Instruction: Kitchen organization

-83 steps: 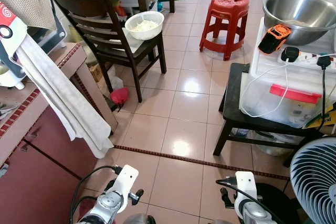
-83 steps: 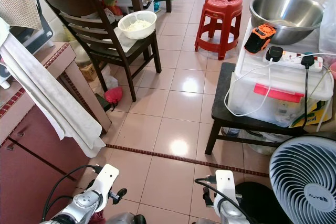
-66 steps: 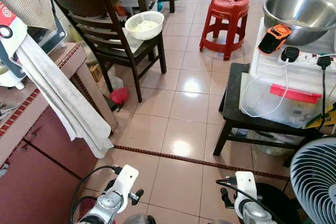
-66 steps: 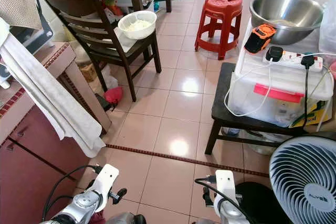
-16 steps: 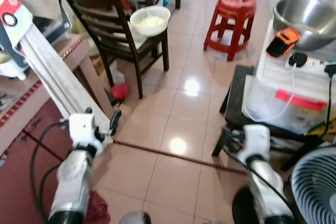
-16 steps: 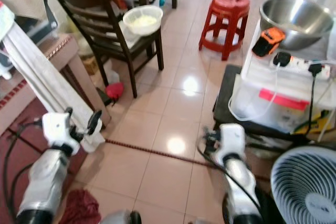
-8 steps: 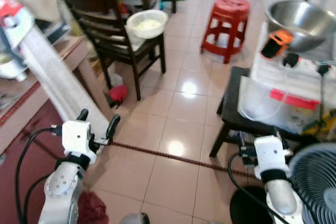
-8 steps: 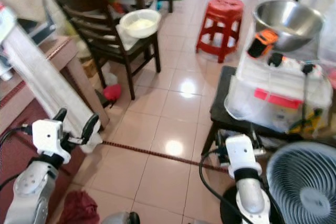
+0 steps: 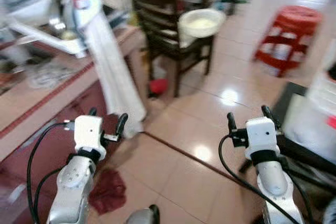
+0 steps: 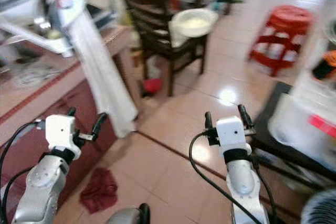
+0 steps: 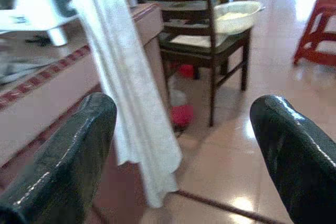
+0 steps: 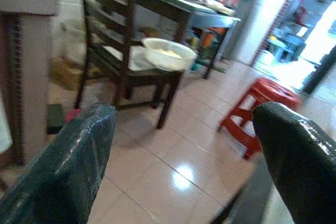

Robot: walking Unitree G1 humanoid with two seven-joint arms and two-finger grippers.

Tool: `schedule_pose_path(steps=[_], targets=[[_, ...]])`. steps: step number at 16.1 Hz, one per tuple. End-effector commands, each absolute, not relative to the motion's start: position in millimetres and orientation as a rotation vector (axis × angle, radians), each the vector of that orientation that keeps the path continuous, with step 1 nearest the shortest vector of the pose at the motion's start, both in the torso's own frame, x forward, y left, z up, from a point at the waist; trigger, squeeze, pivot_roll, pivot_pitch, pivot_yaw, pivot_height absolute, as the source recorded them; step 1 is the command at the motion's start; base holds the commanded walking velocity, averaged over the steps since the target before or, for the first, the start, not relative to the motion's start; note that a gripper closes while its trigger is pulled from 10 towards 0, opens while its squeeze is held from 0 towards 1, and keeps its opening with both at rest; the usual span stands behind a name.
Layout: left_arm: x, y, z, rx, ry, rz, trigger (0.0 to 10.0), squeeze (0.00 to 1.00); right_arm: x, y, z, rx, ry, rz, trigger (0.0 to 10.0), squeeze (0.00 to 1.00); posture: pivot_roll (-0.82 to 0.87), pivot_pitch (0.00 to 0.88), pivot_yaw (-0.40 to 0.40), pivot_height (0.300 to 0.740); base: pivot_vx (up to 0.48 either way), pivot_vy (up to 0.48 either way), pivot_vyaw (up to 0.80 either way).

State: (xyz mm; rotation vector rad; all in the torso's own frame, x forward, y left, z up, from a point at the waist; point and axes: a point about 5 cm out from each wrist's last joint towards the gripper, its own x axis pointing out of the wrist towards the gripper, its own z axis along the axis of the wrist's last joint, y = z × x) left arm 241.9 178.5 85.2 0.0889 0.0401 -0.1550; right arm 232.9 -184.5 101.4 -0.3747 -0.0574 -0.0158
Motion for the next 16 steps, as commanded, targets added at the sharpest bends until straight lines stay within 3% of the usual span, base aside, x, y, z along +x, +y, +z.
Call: schedule_pose_path(steps=[1, 6, 14, 16], targets=[[241, 182, 84, 0.096, 0.056, -0.135, 10.0, 0.00, 236, -177, 105, -0.354, -0.077, 0.009, 10.0, 0.00, -0.06, 0.000, 0.077, 0.740, 0.000, 0.000, 0.80], [243, 193, 80, 0.064, 0.096, -0.076, 10.0, 0.00, 239, -165, 101, -0.293, -0.061, -0.005, 10.0, 0.00, -0.04, 0.000, 0.098, 0.740, 0.000, 0.000, 0.80], [248, 189, 96, 0.092, 0.033, -0.097, 10.0, 0.00, 247, -169, 105, -0.307, -0.083, 0.016, 10.0, 0.00, -0.03, 0.000, 0.085, 0.740, 0.000, 0.000, 0.80], [257, 194, 106, 0.088, -0.001, -0.029, 10.0, 0.00, 254, -170, 111, -0.311, -0.108, 0.027, 10.0, 0.00, -0.03, 0.000, 0.083, 0.740, 0.000, 0.000, 0.80]])
